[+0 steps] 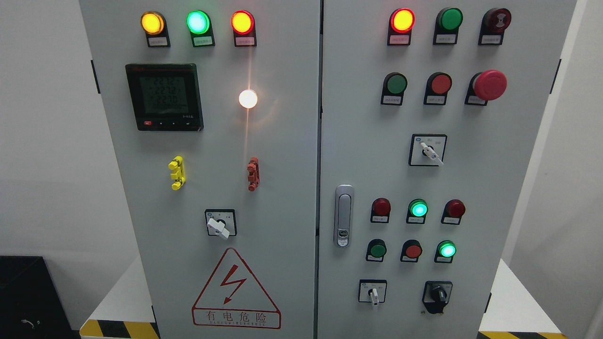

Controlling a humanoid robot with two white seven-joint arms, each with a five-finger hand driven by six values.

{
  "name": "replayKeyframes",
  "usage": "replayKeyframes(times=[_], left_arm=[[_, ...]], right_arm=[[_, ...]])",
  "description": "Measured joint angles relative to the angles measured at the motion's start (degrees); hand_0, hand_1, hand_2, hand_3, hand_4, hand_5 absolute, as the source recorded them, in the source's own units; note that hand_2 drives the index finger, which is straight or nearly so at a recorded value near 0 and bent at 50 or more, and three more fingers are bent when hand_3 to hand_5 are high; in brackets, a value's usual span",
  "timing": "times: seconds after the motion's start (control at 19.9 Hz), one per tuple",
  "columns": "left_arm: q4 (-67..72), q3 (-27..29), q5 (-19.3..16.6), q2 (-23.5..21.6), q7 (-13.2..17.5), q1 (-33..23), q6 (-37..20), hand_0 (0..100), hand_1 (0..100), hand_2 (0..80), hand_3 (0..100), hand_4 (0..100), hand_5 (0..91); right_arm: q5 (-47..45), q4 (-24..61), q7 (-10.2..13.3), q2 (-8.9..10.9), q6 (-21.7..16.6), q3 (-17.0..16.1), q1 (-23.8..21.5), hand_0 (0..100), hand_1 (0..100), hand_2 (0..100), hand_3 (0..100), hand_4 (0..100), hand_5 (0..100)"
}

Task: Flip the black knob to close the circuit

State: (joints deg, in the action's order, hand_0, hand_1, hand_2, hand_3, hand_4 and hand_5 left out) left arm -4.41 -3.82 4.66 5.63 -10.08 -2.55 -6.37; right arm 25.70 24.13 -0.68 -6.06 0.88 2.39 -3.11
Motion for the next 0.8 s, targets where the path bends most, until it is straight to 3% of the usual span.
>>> replayKeyframes(times=[0.3, 0.8], left_arm=[[0.0, -0.02, 0.0, 0.0, -0.15, 0.0, 0.0, 12, 56, 0.0, 0, 0, 0.0], [0.0, 0.01, 0.0, 0.0, -0.04, 0.0, 0.0, 12, 56, 0.0, 0, 0, 0.0]], right_arm=[[14.38, 7.98, 0.17, 0.05, -0.37, -3.19, 0.42, 0, 9, 54, 72, 61, 46], [28.81, 22.45, 1.38, -0.6, -0.36, -7.34, 0.45, 0, 8, 71, 88, 77, 68]])
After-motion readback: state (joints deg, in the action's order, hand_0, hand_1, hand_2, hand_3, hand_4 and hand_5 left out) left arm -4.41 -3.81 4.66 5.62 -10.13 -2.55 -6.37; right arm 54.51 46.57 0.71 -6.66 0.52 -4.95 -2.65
